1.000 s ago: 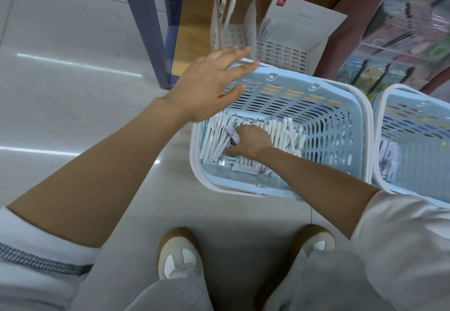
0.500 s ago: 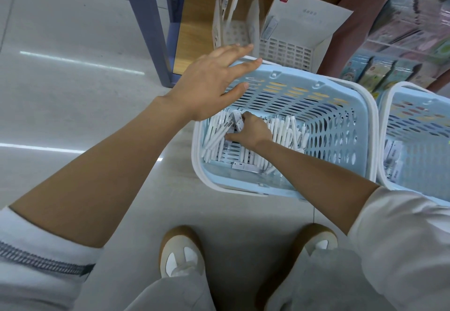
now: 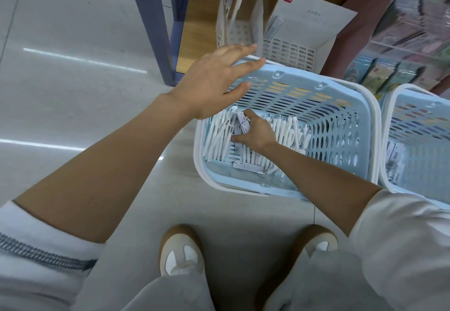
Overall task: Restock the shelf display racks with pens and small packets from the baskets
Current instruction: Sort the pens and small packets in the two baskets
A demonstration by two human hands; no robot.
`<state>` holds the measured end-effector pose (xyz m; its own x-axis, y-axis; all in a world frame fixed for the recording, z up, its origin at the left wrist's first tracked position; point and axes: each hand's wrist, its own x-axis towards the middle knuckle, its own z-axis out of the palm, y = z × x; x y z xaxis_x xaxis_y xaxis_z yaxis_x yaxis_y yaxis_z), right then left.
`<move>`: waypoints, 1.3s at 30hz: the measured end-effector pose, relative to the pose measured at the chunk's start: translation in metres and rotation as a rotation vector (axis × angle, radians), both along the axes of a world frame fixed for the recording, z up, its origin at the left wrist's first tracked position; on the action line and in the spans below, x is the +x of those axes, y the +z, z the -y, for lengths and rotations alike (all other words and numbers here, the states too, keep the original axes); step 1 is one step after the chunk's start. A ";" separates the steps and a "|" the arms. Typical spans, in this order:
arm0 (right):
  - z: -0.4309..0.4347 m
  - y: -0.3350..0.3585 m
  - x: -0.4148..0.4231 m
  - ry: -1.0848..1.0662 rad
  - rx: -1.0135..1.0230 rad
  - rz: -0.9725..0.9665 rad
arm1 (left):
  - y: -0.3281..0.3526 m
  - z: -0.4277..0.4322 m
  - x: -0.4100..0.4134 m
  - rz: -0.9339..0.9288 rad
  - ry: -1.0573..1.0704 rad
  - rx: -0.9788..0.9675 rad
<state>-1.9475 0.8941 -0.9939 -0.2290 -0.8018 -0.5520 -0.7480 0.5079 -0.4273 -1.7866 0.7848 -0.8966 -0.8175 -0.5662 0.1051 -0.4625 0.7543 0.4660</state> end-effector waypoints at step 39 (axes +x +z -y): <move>-0.008 0.065 -0.044 0.221 0.309 0.482 | 0.011 0.000 -0.003 0.107 -0.012 -0.069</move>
<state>-1.9913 0.9016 -0.9292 0.2580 -0.5879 -0.7667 -0.6090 0.5171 -0.6014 -1.7899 0.7848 -0.8852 -0.8325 -0.5511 0.0558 -0.4978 0.7885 0.3612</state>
